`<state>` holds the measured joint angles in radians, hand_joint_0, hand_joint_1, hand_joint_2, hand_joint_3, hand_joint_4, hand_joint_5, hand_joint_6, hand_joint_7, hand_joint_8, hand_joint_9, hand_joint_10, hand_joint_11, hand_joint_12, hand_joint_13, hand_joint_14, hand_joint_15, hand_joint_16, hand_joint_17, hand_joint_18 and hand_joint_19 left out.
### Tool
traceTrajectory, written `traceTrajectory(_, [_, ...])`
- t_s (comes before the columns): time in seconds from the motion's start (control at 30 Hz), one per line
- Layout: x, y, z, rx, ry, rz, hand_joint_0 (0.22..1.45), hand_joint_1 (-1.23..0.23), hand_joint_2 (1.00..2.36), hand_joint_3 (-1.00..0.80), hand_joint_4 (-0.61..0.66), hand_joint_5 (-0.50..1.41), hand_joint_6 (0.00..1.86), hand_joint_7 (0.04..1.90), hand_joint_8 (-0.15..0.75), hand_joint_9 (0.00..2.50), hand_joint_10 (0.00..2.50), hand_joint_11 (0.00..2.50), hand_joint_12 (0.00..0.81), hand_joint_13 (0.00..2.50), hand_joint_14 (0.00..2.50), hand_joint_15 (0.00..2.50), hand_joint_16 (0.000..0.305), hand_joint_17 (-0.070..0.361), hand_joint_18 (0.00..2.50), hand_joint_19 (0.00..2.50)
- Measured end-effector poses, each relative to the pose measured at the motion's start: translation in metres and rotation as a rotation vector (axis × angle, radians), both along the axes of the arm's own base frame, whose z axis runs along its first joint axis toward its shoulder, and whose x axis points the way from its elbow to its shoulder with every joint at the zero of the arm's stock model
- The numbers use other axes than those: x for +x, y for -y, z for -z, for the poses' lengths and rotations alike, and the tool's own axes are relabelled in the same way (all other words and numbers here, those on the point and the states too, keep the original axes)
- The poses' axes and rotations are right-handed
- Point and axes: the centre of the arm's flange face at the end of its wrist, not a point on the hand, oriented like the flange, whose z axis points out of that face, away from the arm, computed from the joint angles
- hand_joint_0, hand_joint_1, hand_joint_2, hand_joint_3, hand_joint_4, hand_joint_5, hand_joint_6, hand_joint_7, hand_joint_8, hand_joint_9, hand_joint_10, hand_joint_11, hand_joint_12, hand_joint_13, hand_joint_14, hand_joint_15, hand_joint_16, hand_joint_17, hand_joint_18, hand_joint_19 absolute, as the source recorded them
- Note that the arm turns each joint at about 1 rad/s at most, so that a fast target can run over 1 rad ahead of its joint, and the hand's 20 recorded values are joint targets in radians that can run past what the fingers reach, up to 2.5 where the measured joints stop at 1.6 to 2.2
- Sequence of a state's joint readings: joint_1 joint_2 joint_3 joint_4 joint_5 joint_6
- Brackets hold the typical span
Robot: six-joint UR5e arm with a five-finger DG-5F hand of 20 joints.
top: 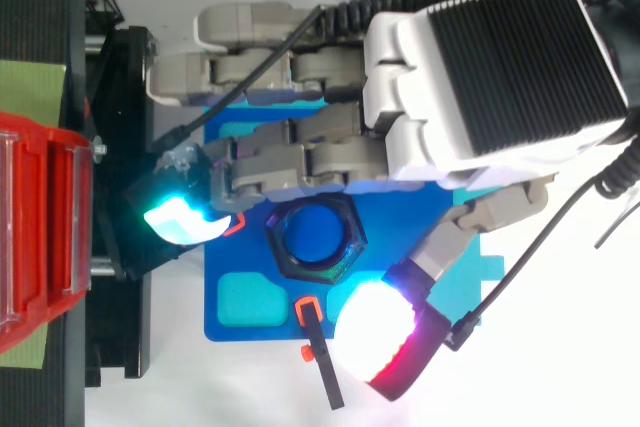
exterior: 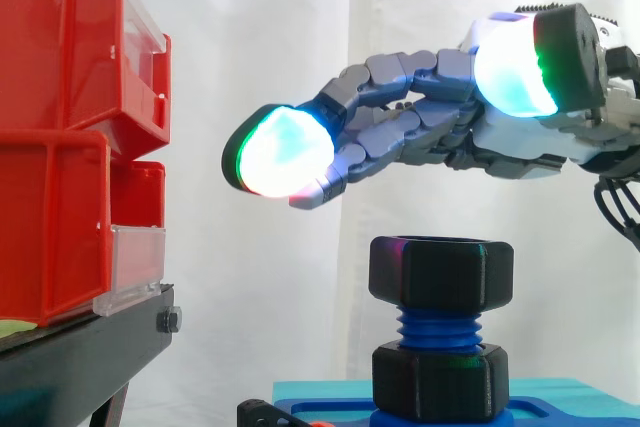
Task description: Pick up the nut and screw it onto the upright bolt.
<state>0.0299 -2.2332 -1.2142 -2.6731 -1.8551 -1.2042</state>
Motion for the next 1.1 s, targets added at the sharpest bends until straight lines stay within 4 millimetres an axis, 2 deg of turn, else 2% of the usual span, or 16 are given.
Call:
traceTrajectory(0.5, [-0.004,-0.018,0.010,-0.001,-0.068,-0.009,0.46,-0.16,1.00,-0.50,0.23,-0.16,0.50,0.94,0.243,0.23,0.00,0.00,0.342,0.02,0.00,0.00,0.046,0.104,0.00,0.00])
traceTrajectory(0.87, [-0.007,-0.018,0.013,-0.002,-0.095,-0.010,0.47,-0.20,1.00,-0.50,0.25,-0.15,0.50,1.04,0.259,0.31,0.00,0.00,0.327,0.12,0.00,0.00,0.039,0.088,0.00,0.00])
traceTrajectory(1.1, [-0.007,-0.011,0.012,-0.002,-0.092,-0.001,0.47,-0.22,1.00,-0.50,0.25,-0.14,0.50,1.15,0.266,0.37,0.00,0.00,0.313,0.17,0.00,0.00,0.035,0.079,0.00,0.00])
